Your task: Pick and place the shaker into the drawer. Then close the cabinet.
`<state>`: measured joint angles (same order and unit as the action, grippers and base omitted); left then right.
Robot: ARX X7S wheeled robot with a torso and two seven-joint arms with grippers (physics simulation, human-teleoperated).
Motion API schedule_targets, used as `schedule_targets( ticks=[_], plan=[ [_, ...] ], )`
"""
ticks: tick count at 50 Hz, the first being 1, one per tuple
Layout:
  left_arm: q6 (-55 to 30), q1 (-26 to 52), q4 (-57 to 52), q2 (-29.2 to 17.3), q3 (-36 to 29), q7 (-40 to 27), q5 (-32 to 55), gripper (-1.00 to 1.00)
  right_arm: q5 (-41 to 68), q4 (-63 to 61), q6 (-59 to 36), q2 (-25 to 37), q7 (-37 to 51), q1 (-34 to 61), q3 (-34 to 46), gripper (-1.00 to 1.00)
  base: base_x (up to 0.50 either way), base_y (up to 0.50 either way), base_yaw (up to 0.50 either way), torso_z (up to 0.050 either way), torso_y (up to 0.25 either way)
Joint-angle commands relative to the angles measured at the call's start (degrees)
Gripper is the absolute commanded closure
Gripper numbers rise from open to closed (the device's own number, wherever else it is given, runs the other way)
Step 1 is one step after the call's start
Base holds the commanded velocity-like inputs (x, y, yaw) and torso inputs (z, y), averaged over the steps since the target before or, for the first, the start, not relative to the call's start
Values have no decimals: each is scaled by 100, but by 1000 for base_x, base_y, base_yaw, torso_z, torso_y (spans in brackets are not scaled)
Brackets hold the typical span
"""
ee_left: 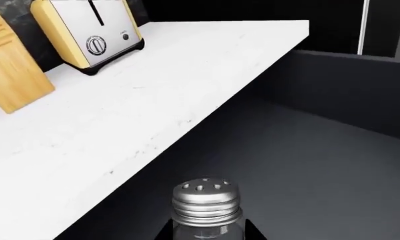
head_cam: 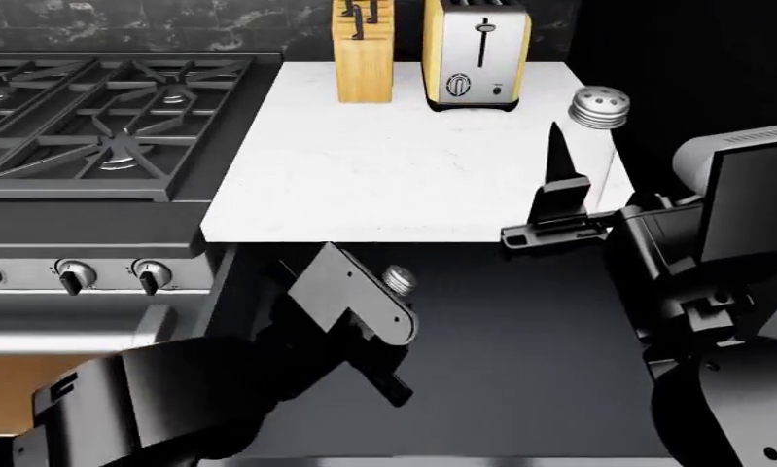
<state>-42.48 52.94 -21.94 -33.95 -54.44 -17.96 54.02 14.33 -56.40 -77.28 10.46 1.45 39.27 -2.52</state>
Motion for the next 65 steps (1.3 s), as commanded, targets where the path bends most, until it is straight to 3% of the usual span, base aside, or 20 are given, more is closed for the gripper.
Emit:
schedule_targets(
  ticks=[1, 13, 22, 28, 29, 36, 40, 44, 46, 51, 60, 65],
  plan=[
    [-52, 217, 862, 449, -630, 421, -611, 100, 53, -102, -39, 2, -14, -50, -130, 100, 0, 0, 0, 0, 0],
    [437, 62, 2051, 953, -1145, 671, -1414, 100, 330, -343, -472, 142, 26, 171, -285, 100, 0, 0, 0, 0, 0],
    [763, -31, 2895, 1227, -1234, 872, -1627, 100, 2229, -349, -628, 665, 1325, 329, -686, 100, 0, 0, 0, 0, 1],
    [908, -94, 3181, 1283, -1153, 721, -1718, 100, 2504, -251, -458, 791, 1602, 306, -590, 100, 0, 0, 0, 0, 0],
    [909, -108, 3150, 1260, -1134, 689, -1710, -100, 2500, -227, -420, 801, 1620, 305, -550, 100, 0, 0, 0, 0, 0],
    [865, -273, 2359, 957, -752, 189, -1411, -100, 2507, -142, -223, 809, 1723, 259, -376, 100, 0, 0, 0, 0, 0],
    [1174, -543, 1139, 497, -330, -179, -1111, -100, 2580, -159, -211, 792, 1776, 259, -391, 100, 0, 0, 0, 0, 0],
    [1822, -1001, -180, -19, 501, -920, -644, -100, 2654, -171, -187, 764, 1822, 248, -428, 100, 0, 0, 0, 0, 0],
    [1680, -1010, -739, -260, 574, -1211, -558, -100, 2667, -146, -154, 751, 1843, 266, -382, 100, 0, 0, 0, 0, 0],
    [2277, -1214, -1870, -855, 1515, -1606, 778, -100, 2682, -37, -19, 763, 1871, 272, -271, 100, 0, 0, 0, 0, 0],
    [2703, -960, -2727, -1735, 2527, -2350, 1715, -100, 2958, 434, -394, 821, 1736, 153, -133, 100, 0, 0, 0, 0, 0],
    [2786, -902, -2939, -2118, 2774, -2378, 1894, -100, 3674, 863, -1259, 928, 1888, 833, -213, 100, 0, 0, 0, 0, 0]
  ],
)
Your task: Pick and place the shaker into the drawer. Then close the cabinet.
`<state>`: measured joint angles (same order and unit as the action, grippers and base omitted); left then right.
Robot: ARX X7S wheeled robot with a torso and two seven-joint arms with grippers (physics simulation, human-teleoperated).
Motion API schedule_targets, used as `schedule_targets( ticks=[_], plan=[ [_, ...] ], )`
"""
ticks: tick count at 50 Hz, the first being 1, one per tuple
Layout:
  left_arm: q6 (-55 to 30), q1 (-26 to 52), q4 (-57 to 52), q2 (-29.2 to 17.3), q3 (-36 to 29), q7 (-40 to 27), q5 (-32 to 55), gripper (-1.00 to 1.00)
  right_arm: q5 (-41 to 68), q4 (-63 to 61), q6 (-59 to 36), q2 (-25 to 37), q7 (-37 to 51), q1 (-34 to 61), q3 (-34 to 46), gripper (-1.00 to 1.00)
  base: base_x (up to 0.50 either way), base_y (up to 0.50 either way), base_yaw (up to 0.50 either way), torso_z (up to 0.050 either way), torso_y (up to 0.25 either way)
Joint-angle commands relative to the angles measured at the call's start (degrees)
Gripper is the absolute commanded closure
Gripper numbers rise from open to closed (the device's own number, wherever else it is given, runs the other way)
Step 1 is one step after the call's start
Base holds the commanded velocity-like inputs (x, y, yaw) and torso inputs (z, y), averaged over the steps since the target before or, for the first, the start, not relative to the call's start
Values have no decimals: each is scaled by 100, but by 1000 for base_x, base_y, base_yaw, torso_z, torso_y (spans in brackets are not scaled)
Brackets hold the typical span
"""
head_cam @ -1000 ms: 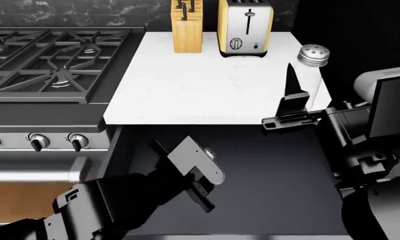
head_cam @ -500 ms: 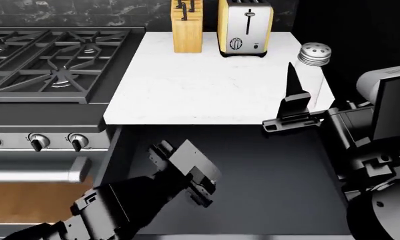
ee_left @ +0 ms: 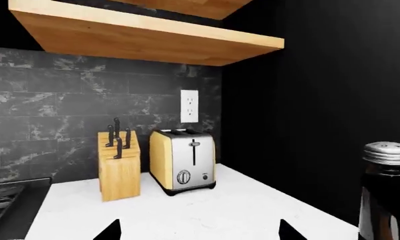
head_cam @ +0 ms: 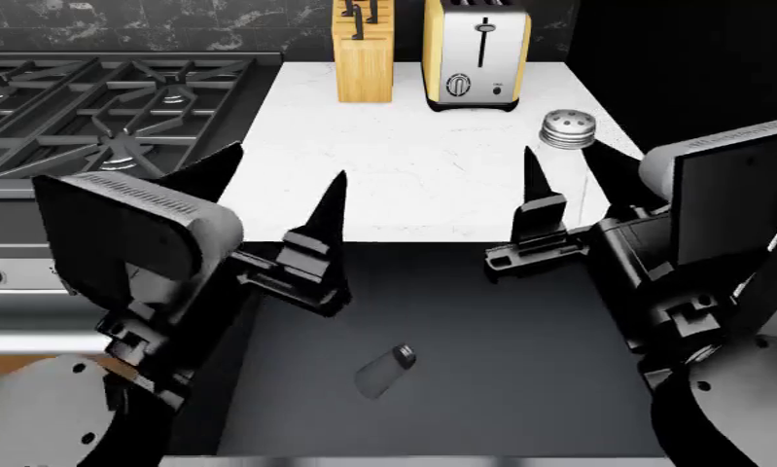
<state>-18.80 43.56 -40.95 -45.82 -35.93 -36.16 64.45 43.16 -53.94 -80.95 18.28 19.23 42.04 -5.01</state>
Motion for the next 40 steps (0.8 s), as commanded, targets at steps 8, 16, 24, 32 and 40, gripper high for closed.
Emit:
schedule_targets(
  ticks=[8, 16, 24, 32, 40],
  plan=[
    [550, 146, -1218, -1545, 1321, -692, 1283, -100, 4325, 2619, -864, 1622, 2022, 2455, 1808, 100, 0, 0, 0, 0, 0],
    [935, -402, -1269, -1917, 1580, -605, 1119, -100, 4297, 3534, -839, 1888, 664, 3737, 3574, 100, 0, 0, 0, 0, 0],
    [1194, -931, -1213, -2057, 1653, -475, 808, -100, 2741, 4129, -539, 1839, -1318, 4514, 5546, 100, 0, 0, 0, 0, 0],
    [1607, -1581, -1196, -2351, 1832, -345, 592, -100, 1764, 4519, 13, 1822, -1752, 4253, 6599, 100, 0, 0, 0, 0, 0],
    [1822, -1870, -1264, -2631, 1991, -403, 693, -100, 874, 4896, 579, 1809, -1533, 3919, 7217, 100, 0, 0, 0, 0, 0]
  ],
)
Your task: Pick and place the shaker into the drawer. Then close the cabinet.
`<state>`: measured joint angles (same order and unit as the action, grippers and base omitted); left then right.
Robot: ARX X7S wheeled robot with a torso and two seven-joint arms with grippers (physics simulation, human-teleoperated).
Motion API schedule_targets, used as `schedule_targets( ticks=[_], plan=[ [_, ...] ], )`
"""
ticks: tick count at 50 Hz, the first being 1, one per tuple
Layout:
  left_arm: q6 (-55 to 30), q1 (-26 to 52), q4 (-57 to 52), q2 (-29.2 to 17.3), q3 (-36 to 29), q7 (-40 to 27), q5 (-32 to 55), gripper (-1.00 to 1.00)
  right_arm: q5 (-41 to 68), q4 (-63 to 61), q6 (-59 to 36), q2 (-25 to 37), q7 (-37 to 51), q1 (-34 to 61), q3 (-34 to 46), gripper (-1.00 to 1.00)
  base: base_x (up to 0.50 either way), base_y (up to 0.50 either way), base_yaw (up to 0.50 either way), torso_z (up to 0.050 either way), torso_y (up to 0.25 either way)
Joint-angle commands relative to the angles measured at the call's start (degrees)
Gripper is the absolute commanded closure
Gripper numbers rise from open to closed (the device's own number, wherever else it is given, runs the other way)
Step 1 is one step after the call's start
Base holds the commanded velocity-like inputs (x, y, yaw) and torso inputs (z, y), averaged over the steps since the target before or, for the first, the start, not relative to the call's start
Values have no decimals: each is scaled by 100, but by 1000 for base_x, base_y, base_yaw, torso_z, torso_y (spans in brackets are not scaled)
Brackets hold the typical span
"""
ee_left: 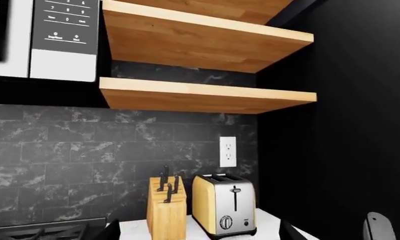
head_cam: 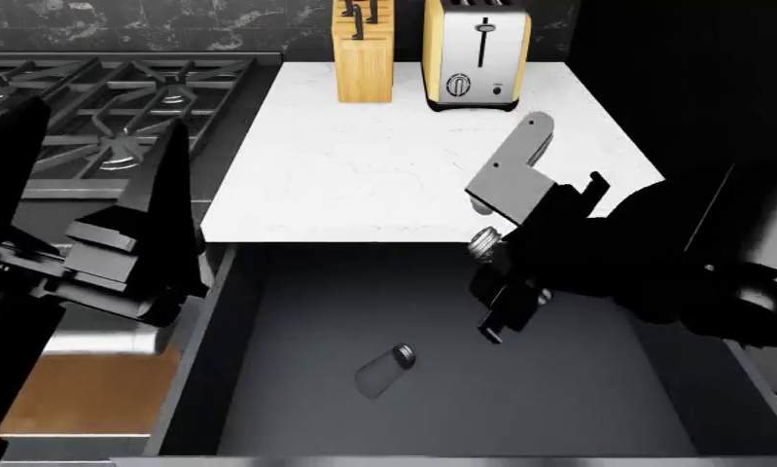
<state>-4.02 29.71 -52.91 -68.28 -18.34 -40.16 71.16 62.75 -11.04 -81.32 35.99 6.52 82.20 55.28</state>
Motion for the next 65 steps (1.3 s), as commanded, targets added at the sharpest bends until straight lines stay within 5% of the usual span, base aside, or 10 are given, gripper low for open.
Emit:
schedule_targets(
  ticks=[1, 28, 51, 52, 65],
  plan=[
    [407, -609, -75, -393, 240, -4, -62, -100, -1133, 638, 672, 40, -218, -163, 1209, 100, 0, 0, 0, 0, 0],
    [990, -1603, -361, -864, 496, -184, -322, -100, -1025, 1032, 1853, -89, 499, -1994, 837, 100, 0, 0, 0, 0, 0],
    [1271, -2067, -443, -1038, 577, -219, -532, -100, -1027, 1329, 2255, -284, 654, -2345, 691, 100, 0, 0, 0, 0, 0],
    [1266, -2053, -442, -1033, 576, -216, -526, -100, -952, 1233, 2239, -254, 705, -2305, 597, -100, 0, 0, 0, 0, 0],
    [519, -1119, -483, -505, 213, -223, -198, -100, 566, -593, 2166, 268, 2201, -1906, -1172, -100, 0, 0, 0, 0, 0]
  ],
)
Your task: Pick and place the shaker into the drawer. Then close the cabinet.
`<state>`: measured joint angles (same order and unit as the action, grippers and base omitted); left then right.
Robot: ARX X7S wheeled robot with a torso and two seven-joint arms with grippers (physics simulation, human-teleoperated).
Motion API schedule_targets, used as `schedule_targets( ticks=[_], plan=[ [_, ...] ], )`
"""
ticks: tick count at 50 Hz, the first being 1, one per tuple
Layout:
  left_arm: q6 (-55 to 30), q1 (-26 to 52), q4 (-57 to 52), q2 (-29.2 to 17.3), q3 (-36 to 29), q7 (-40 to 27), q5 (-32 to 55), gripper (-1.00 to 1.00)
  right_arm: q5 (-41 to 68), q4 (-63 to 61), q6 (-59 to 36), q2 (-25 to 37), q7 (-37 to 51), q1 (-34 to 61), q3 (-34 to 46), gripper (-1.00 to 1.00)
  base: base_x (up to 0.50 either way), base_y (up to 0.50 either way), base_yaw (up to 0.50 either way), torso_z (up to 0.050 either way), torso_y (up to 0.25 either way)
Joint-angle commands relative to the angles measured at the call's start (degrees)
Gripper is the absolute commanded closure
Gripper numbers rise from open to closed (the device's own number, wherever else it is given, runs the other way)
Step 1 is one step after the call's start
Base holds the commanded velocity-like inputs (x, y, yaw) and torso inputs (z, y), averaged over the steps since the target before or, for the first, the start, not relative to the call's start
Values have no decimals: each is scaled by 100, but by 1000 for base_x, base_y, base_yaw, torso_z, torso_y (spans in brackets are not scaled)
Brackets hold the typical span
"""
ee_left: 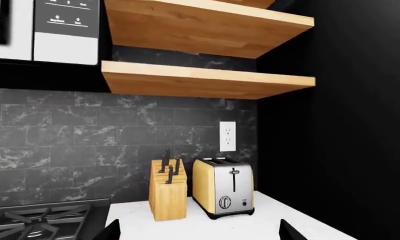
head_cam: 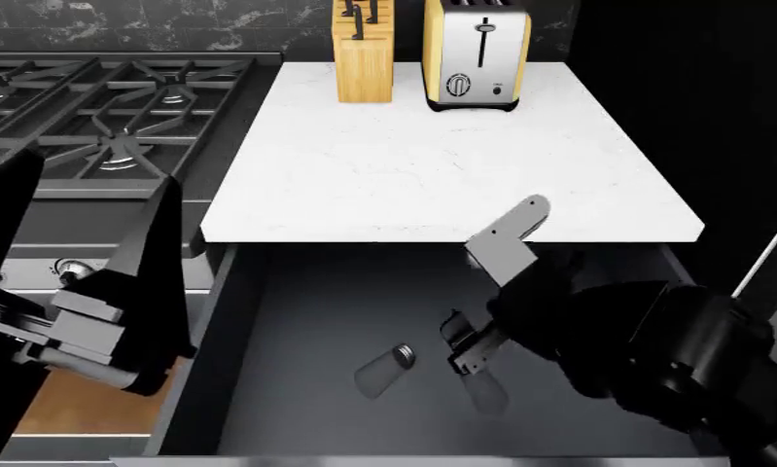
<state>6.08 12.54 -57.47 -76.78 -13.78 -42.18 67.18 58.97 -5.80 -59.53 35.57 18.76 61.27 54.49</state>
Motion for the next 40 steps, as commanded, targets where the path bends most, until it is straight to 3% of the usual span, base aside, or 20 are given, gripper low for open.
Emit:
schedule_targets(
  ticks=[1, 10, 21, 40],
  plan=[
    [-569, 696, -25, 404, -280, -33, 215, -100, 1062, -1247, -9, 356, 1114, 182, -1203, -100, 0, 0, 0, 0, 0],
    [-1499, 1662, 159, 1067, -724, -502, 326, -100, 2132, -2755, 239, 723, 2745, 377, -2268, -100, 0, 0, 0, 0, 0],
    [-1720, 1757, 207, 1452, -992, -603, 230, -100, 3588, -4001, 640, 1174, 4579, 651, -2978, -100, 0, 114, 0, 0, 0],
    [-1780, 1815, 166, 1498, -1076, -559, 215, -100, 3666, -4111, 430, 1158, 4993, 1038, -2815, -100, -1, 500, 0, 0, 0]
  ],
)
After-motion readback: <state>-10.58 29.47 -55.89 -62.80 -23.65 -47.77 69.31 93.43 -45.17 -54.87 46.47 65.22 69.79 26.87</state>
